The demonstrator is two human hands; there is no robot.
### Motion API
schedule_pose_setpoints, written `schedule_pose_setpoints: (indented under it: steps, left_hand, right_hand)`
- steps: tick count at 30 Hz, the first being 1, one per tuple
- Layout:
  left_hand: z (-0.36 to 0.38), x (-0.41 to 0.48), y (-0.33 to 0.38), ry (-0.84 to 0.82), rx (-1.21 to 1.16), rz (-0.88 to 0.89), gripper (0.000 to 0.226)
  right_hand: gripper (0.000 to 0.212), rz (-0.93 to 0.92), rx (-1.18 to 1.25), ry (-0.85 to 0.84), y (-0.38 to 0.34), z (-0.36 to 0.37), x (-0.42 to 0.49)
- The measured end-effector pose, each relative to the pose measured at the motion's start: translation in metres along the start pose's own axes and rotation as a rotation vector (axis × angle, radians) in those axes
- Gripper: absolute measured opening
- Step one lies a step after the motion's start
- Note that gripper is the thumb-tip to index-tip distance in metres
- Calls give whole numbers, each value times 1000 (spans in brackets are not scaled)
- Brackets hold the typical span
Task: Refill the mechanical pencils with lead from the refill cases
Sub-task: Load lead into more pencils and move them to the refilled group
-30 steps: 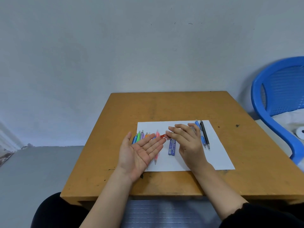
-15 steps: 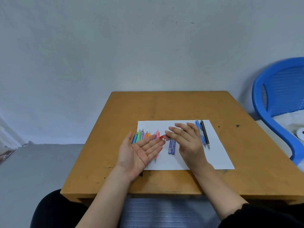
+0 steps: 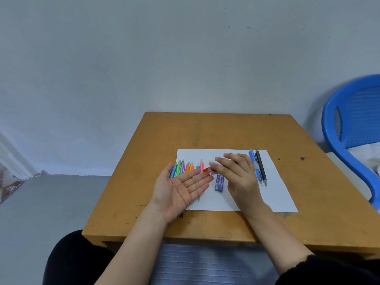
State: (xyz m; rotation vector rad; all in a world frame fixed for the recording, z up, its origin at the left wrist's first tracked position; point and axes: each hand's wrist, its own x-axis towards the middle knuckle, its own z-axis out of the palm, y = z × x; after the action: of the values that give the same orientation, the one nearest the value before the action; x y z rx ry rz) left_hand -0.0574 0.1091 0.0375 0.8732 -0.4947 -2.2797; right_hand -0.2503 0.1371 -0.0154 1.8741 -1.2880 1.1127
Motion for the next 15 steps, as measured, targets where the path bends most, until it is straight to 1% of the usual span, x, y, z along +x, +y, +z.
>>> schedule_pose_setpoints:
  steps: [2, 5, 8, 13, 15]
  left_hand:
    - [-1, 0, 0, -3, -6, -3, 73]
    - [-2, 0, 0, -6, -20, -3, 73]
    - [-4, 0, 0, -10, -27, -3, 72]
    - [-5, 0, 0, -18, -47, -8, 70]
    - [-5, 0, -1, -14, -45, -6, 70]
  right_hand:
    - [37, -7, -6, -12, 0, 0, 0]
    - [34, 24, -15, 43, -2, -1, 3]
    - [38, -21, -19, 12, 0, 0, 1]
    - [32, 30, -18, 35, -1, -1, 1]
    - [37, -10, -22, 3, 0, 0, 1]
